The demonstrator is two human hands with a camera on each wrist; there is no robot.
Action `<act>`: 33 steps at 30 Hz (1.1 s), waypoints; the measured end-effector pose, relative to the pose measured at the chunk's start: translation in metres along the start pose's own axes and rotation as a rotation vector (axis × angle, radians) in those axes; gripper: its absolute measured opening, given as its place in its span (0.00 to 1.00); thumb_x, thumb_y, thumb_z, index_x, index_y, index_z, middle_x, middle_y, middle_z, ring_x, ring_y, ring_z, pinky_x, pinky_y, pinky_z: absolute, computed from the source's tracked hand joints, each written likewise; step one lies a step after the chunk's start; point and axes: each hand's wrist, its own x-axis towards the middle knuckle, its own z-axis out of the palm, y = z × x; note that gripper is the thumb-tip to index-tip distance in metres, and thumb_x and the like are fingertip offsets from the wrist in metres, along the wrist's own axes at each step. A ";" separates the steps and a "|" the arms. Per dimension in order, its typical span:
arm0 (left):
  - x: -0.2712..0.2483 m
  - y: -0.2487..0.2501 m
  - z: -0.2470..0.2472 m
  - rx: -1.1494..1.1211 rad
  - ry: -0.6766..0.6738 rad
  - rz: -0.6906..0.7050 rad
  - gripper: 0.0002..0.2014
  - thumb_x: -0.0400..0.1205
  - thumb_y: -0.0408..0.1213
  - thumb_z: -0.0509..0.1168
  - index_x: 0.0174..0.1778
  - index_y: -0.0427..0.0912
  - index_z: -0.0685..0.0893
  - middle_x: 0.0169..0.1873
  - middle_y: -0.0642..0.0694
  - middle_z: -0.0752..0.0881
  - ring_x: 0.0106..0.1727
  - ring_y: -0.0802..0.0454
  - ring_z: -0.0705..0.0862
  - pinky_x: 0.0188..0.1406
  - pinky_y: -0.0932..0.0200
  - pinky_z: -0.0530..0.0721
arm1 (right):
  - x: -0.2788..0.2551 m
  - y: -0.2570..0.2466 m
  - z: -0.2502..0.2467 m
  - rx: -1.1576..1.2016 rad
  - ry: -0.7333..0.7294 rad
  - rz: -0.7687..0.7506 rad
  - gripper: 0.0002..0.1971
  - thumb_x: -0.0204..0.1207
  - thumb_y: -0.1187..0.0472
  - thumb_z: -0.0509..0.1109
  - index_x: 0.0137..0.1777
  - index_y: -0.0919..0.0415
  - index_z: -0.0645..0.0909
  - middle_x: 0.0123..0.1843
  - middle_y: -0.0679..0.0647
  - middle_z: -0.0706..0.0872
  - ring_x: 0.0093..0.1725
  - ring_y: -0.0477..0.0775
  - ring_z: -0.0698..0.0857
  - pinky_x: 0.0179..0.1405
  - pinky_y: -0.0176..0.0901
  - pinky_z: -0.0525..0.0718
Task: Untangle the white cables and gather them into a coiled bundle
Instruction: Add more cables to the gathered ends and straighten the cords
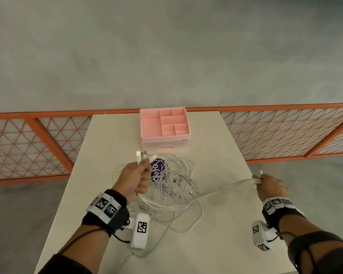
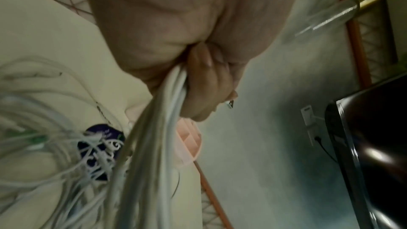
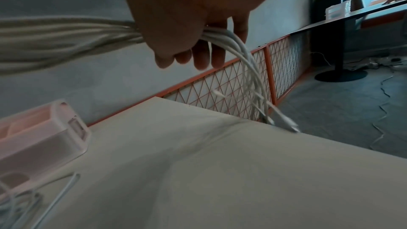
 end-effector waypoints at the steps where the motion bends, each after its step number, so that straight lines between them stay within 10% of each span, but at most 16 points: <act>1: -0.003 -0.005 0.008 0.039 -0.004 -0.004 0.15 0.90 0.44 0.58 0.39 0.42 0.75 0.24 0.50 0.64 0.19 0.57 0.59 0.16 0.69 0.56 | -0.002 -0.003 0.002 -0.032 -0.094 0.008 0.15 0.85 0.48 0.58 0.50 0.55 0.83 0.47 0.54 0.87 0.52 0.60 0.84 0.56 0.54 0.84; 9: -0.009 -0.030 0.036 0.157 -0.041 -0.032 0.17 0.91 0.45 0.57 0.36 0.43 0.73 0.22 0.51 0.63 0.20 0.56 0.58 0.20 0.67 0.55 | -0.026 -0.046 0.015 -0.070 -0.646 -0.165 0.27 0.77 0.55 0.73 0.75 0.58 0.73 0.76 0.55 0.76 0.75 0.56 0.76 0.72 0.43 0.75; 14: -0.005 -0.035 0.042 0.190 -0.066 -0.042 0.18 0.91 0.45 0.57 0.35 0.43 0.73 0.21 0.51 0.63 0.20 0.56 0.57 0.20 0.67 0.55 | -0.046 -0.123 -0.028 0.651 -0.385 -0.342 0.19 0.81 0.50 0.69 0.68 0.58 0.81 0.64 0.53 0.87 0.63 0.53 0.85 0.63 0.42 0.80; 18: -0.005 -0.036 0.049 0.219 -0.104 -0.035 0.19 0.91 0.43 0.57 0.32 0.44 0.72 0.21 0.51 0.62 0.20 0.56 0.56 0.20 0.67 0.54 | -0.085 -0.191 -0.071 1.107 -0.494 -0.553 0.21 0.80 0.46 0.70 0.69 0.54 0.78 0.55 0.48 0.89 0.49 0.46 0.90 0.53 0.38 0.85; 24: -0.009 -0.033 0.051 0.253 -0.137 -0.020 0.18 0.90 0.34 0.53 0.31 0.44 0.64 0.20 0.51 0.64 0.20 0.57 0.58 0.21 0.63 0.57 | -0.103 -0.228 -0.072 1.008 -0.467 -0.648 0.14 0.85 0.55 0.65 0.67 0.57 0.83 0.48 0.43 0.86 0.43 0.35 0.82 0.51 0.34 0.78; 29: -0.008 -0.036 0.040 0.292 -0.182 0.004 0.16 0.91 0.37 0.55 0.35 0.42 0.69 0.22 0.50 0.71 0.21 0.54 0.63 0.20 0.61 0.65 | -0.105 -0.231 -0.067 0.971 -0.429 -0.597 0.16 0.84 0.57 0.64 0.70 0.56 0.80 0.61 0.47 0.82 0.58 0.45 0.82 0.64 0.40 0.79; 33: -0.007 -0.035 0.040 0.320 -0.197 0.006 0.17 0.90 0.35 0.56 0.34 0.41 0.71 0.22 0.49 0.72 0.21 0.54 0.66 0.19 0.60 0.70 | -0.105 -0.231 -0.067 1.039 -0.498 -0.594 0.11 0.81 0.61 0.65 0.60 0.55 0.85 0.46 0.46 0.89 0.41 0.42 0.84 0.49 0.39 0.83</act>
